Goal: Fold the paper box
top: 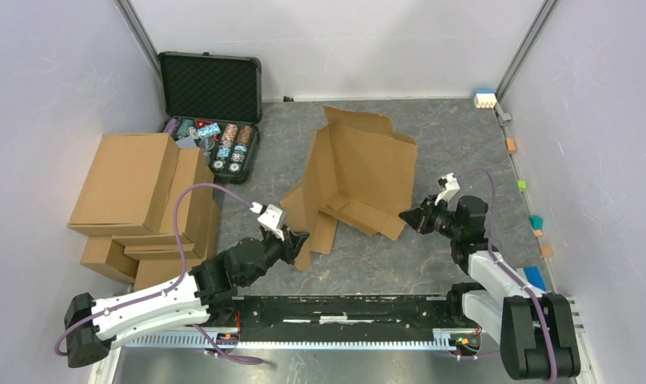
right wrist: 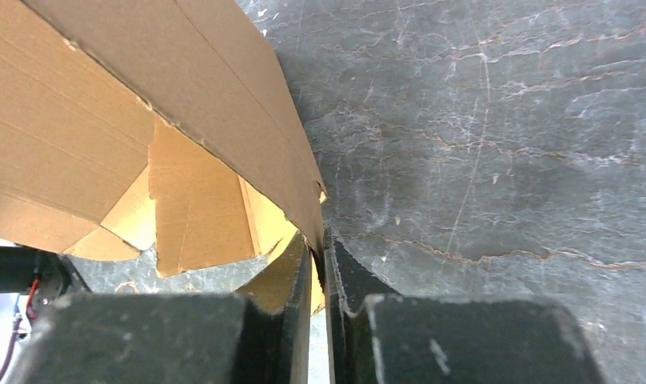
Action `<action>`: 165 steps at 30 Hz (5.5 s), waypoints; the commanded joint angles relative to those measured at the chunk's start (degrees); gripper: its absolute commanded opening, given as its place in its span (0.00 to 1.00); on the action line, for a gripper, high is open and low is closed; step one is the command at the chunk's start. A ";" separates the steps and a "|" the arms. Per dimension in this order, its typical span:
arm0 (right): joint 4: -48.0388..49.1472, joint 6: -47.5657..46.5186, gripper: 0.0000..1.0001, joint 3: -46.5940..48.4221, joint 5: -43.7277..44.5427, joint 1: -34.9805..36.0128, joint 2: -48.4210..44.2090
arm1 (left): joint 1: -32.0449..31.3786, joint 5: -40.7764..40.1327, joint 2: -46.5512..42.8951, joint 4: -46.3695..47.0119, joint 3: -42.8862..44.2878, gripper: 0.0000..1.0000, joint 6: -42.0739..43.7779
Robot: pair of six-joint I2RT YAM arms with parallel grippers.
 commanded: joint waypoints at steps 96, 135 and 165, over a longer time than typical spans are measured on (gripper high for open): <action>1.32 1.95 0.00 -14.24 11.96 -2.35 -6.62 | 35.46 23.36 15.31 -3.33 6.24 0.91 -20.45; 4.45 8.03 0.01 -15.46 7.23 -3.05 -9.04 | 22.86 22.73 19.26 -1.58 24.50 0.02 5.82; 4.22 0.49 0.10 -16.19 22.60 9.33 -5.20 | 9.17 14.72 14.98 -3.85 30.47 0.02 1.17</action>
